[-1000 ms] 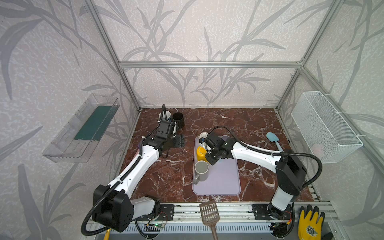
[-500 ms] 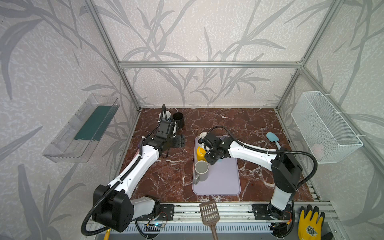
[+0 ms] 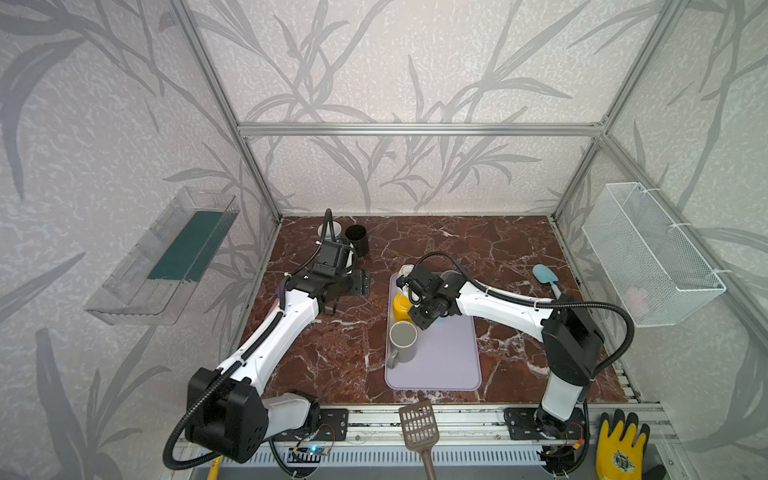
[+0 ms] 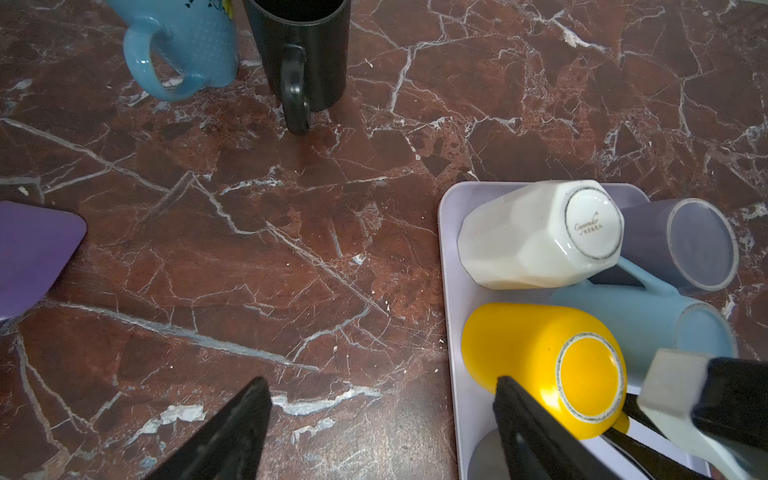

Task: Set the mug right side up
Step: 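Lower the right gripper onto the upside-down yellow mug and close on it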

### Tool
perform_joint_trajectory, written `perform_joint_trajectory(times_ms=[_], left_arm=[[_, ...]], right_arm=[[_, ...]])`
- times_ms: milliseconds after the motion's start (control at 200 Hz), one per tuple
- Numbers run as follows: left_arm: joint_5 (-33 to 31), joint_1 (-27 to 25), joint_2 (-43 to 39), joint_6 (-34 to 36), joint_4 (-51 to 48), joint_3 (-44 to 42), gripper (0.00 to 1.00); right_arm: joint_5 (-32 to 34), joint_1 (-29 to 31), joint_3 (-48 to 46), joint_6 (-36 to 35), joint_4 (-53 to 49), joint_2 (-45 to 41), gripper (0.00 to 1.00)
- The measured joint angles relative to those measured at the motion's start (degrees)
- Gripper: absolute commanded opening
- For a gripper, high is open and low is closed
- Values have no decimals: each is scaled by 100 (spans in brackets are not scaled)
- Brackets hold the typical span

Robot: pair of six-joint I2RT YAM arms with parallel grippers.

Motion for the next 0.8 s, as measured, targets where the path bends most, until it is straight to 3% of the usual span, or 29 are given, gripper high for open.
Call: perform_joint_trajectory(times_ms=[800], left_arm=[[-15, 0, 0, 0, -42, 0, 86]], right_arm=[[81, 9, 81, -81, -33, 87, 14]])
